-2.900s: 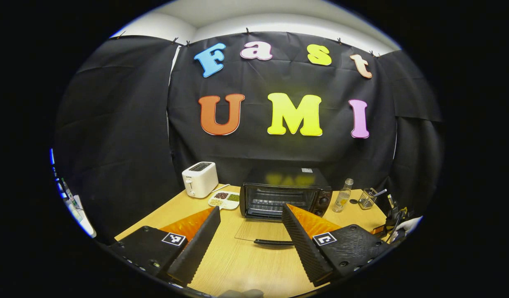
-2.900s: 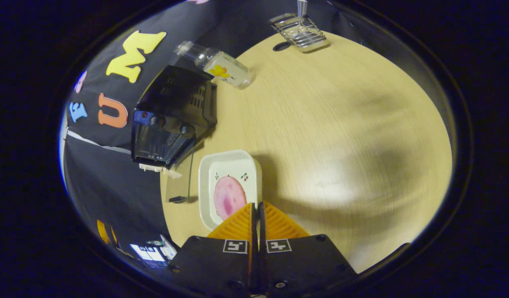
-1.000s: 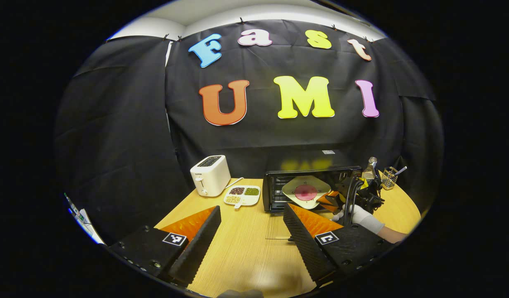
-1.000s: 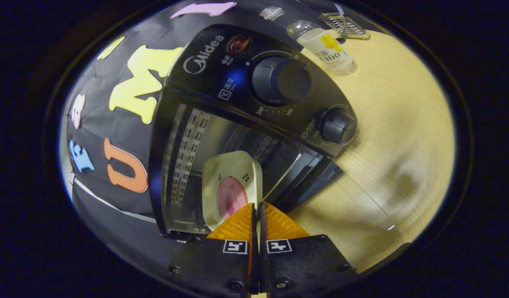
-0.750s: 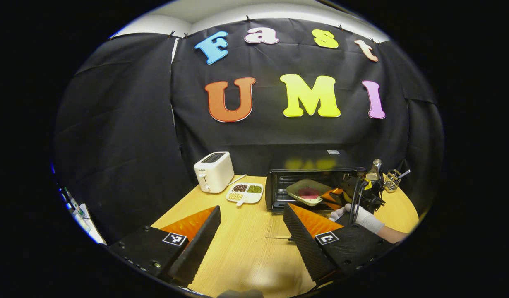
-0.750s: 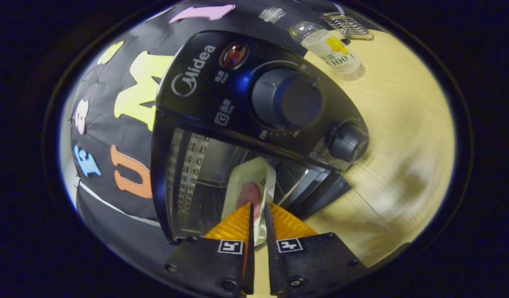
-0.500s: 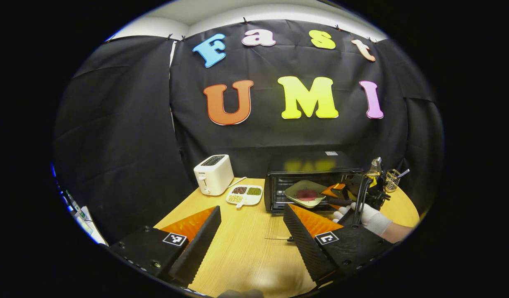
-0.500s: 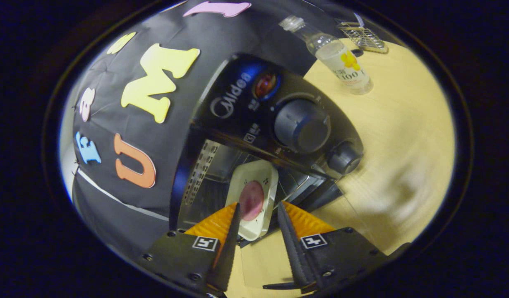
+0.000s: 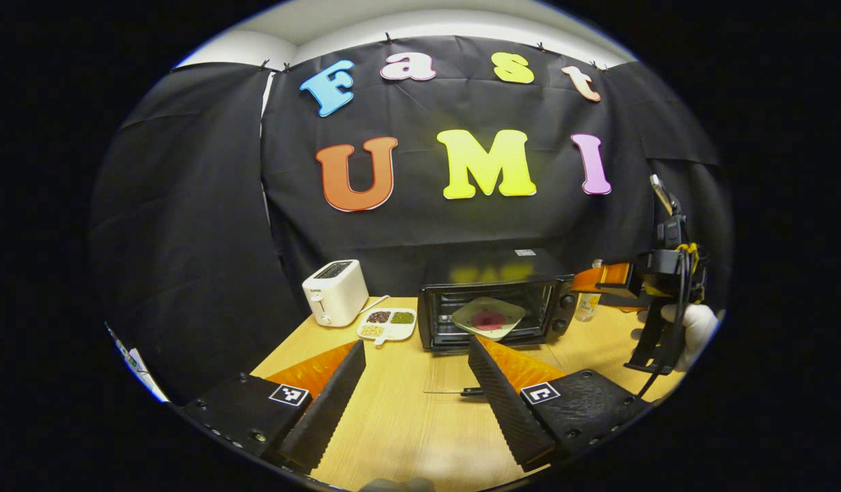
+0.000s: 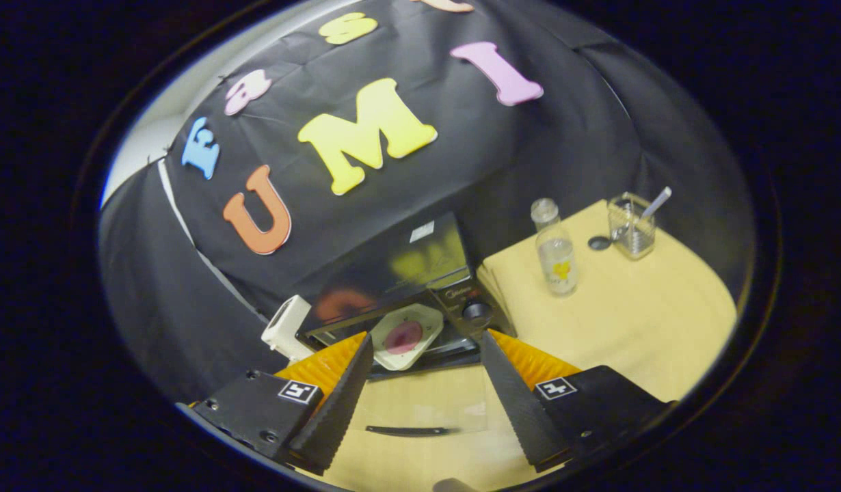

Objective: Open the electric oven with the left hand, put the food in, and close the electric oven.

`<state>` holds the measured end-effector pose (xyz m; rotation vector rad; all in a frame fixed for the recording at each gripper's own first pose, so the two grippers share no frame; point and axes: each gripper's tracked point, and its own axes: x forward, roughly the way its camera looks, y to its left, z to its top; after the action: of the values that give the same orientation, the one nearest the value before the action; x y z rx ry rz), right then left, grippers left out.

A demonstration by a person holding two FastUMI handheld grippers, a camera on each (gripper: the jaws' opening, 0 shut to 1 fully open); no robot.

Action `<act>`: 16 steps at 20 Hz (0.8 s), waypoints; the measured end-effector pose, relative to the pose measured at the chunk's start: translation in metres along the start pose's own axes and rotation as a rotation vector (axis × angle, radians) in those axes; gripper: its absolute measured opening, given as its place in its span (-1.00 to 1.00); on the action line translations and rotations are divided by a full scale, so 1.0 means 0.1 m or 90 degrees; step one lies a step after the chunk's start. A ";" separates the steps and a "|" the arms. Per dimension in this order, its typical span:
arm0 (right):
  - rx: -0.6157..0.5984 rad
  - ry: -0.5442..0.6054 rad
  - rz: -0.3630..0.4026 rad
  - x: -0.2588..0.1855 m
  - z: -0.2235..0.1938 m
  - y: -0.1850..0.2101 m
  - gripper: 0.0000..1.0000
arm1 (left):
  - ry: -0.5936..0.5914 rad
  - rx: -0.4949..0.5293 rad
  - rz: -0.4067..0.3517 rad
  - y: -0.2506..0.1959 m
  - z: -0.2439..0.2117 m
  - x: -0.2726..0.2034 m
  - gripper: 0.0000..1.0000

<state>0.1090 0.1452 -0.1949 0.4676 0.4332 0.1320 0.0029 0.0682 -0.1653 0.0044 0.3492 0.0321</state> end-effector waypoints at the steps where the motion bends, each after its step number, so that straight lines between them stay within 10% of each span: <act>1: -0.029 -0.016 -0.017 -0.17 0.06 -0.06 0.87 | -0.003 0.002 -0.012 -0.03 -0.03 -0.01 0.94; 16: -0.201 -0.031 -0.131 -1.44 0.28 -0.76 0.92 | 0.117 0.026 -0.105 -0.91 -1.39 0.55 0.94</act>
<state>-0.0070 0.0352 -0.1539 0.1149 0.4012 -0.0111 0.0097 -0.0208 -0.3159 0.0125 0.5322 -0.1390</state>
